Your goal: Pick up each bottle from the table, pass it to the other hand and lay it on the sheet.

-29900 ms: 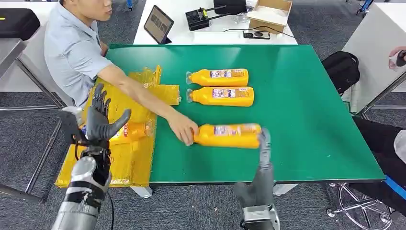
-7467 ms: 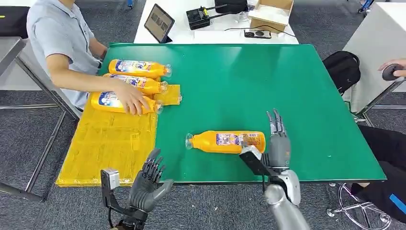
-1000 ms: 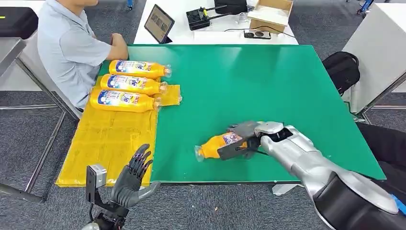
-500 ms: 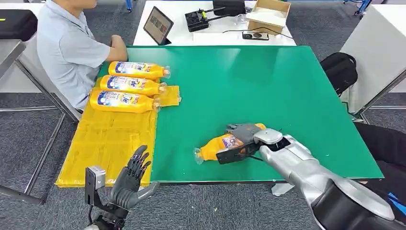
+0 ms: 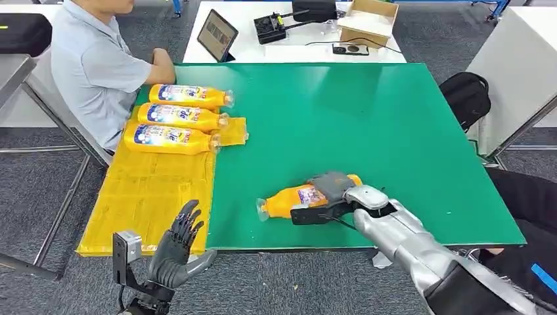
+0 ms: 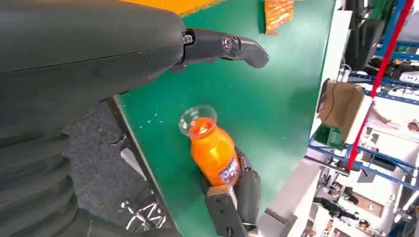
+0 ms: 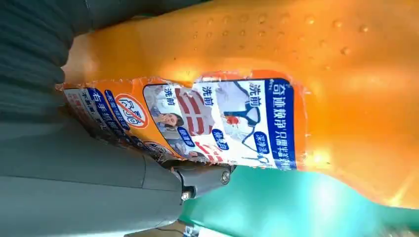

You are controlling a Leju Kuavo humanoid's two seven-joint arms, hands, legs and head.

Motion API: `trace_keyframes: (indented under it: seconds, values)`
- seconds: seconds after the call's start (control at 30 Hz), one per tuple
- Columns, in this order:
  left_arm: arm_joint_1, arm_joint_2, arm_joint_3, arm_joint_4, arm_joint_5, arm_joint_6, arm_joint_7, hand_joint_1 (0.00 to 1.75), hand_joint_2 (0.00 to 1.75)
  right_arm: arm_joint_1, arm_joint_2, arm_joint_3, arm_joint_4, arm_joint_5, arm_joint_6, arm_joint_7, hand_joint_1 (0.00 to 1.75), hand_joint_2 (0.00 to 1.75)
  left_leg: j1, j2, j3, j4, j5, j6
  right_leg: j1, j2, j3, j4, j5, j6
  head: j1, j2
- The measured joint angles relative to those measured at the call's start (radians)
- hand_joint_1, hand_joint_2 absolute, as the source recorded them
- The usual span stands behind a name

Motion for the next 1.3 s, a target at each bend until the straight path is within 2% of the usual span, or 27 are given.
trace_keyframes:
  seconds: [0.23, 0.67, 0.8, 0.97, 1.1, 1.2, 1.3]
  values:
    - [0.0, 0.0, -0.002, -0.005, -0.006, 0.002, 0.0, 0.0, 1.75, 0.055, 0.026, -0.149, -0.096, -0.01, -0.018, -0.006, 1.75, 1.75, 0.0, -0.002, -0.006, 0.0, 0.0, 0.0, 0.0, -0.001, -0.004, 0.0, 0.0, 0.0, 0.0, 0.0]
    - [0.0, -0.001, -0.002, -0.005, -0.007, 0.003, 0.0, 0.0, 1.75, 0.077, 0.032, -0.198, -0.132, -0.018, -0.021, -0.015, 1.75, 1.75, 0.0, -0.001, -0.008, 0.0, 0.0, 0.0, 0.0, 0.0, -0.007, 0.0, 0.0, 0.0, 0.0, 0.0]
    - [0.0, -0.008, -0.01, -0.005, -0.08, 0.071, -0.021, 0.0, 1.75, 0.118, 0.051, -0.266, -0.182, -0.069, -0.079, -0.078, 1.75, 1.75, 0.0, -0.001, -0.008, 0.0, 0.0, 0.0, 0.0, -0.001, -0.007, 0.0, 0.0, 0.0, 0.0, 0.0]
    - [-0.008, -0.037, -0.04, 0.011, -0.288, 0.229, -0.053, 0.0, 1.75, 0.259, 0.117, -0.391, -0.354, -0.079, -0.219, -0.155, 1.75, 1.75, 0.0, -0.002, -0.009, 0.0, 0.0, 0.0, 0.0, -0.001, -0.008, 0.0, -0.001, 0.0, 0.0, 0.0]
    - [-0.011, -0.059, -0.063, 0.045, -0.295, 0.237, -0.092, 0.0, 1.75, 0.359, 0.172, -0.461, -0.477, -0.123, -0.274, -0.225, 1.75, 1.75, 0.0, -0.001, -0.01, 0.0, 0.0, 0.0, 0.0, -0.001, -0.01, 0.0, -0.001, 0.0, 0.0, 0.0]
    - [-0.025, -0.071, -0.096, 0.081, -0.267, 0.226, -0.116, 0.0, 1.75, 0.418, 0.233, -0.486, -0.512, -0.222, -0.298, -0.337, 1.75, 1.75, 0.0, -0.001, -0.01, 0.0, 0.0, 0.0, 0.0, -0.001, -0.01, 0.0, -0.001, 0.0, 0.0, 0.0]
    - [-0.047, -0.095, -0.119, 0.126, -0.172, 0.221, -0.117, 0.0, 1.75, 0.456, 0.29, -0.483, -0.526, -0.255, -0.347, -0.397, 1.75, 1.75, 0.0, -0.001, -0.01, 0.0, 0.0, 0.0, 0.0, 0.0, -0.01, 0.0, -0.001, 0.0, 0.0, 0.0]
